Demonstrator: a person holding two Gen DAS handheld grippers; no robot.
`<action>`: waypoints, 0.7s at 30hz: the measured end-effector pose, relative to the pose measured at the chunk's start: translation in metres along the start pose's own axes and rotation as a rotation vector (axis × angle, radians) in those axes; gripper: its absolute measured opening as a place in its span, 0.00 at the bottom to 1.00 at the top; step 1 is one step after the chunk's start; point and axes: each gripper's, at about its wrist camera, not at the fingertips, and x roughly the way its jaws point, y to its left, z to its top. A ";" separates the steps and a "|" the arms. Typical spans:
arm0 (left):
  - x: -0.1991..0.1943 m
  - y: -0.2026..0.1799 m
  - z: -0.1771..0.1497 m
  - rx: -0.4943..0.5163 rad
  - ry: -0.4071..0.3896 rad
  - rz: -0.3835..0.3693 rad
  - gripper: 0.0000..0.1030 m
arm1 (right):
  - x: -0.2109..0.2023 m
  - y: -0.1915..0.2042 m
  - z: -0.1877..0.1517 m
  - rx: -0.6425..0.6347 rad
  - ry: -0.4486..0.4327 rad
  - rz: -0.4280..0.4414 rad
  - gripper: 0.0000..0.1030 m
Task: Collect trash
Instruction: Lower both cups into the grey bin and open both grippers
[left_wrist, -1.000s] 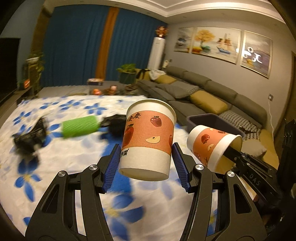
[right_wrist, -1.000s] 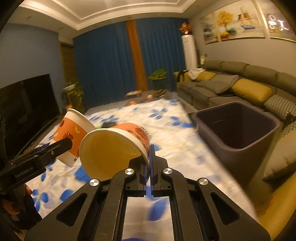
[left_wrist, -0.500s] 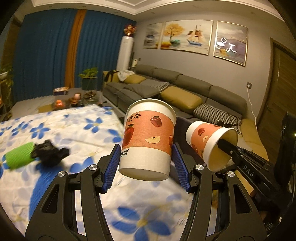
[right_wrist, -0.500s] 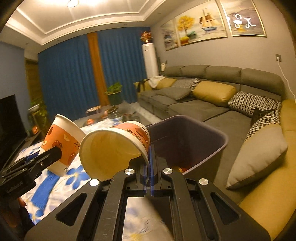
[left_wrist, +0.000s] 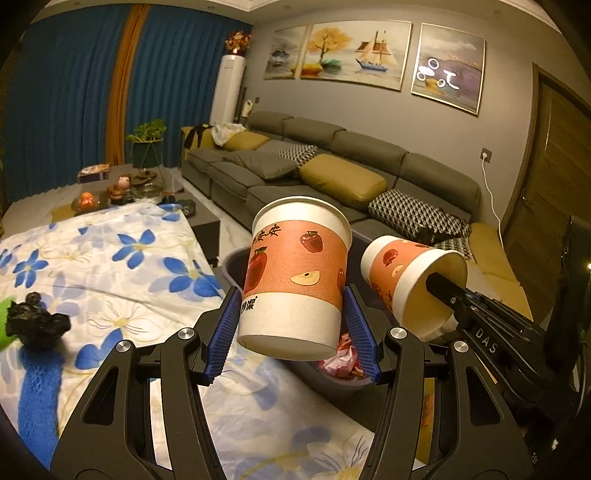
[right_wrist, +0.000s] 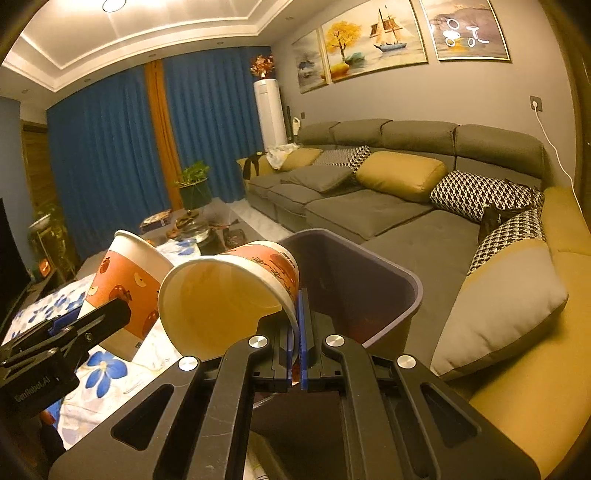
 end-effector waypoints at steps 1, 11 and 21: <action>0.004 -0.001 0.000 0.001 0.005 -0.002 0.54 | 0.002 -0.001 -0.001 0.002 0.003 -0.003 0.04; 0.028 -0.007 -0.001 0.013 0.041 -0.015 0.54 | 0.013 -0.003 0.000 0.009 0.023 -0.019 0.04; 0.040 -0.011 -0.002 0.024 0.058 -0.026 0.54 | 0.021 -0.007 0.001 0.008 0.037 -0.027 0.04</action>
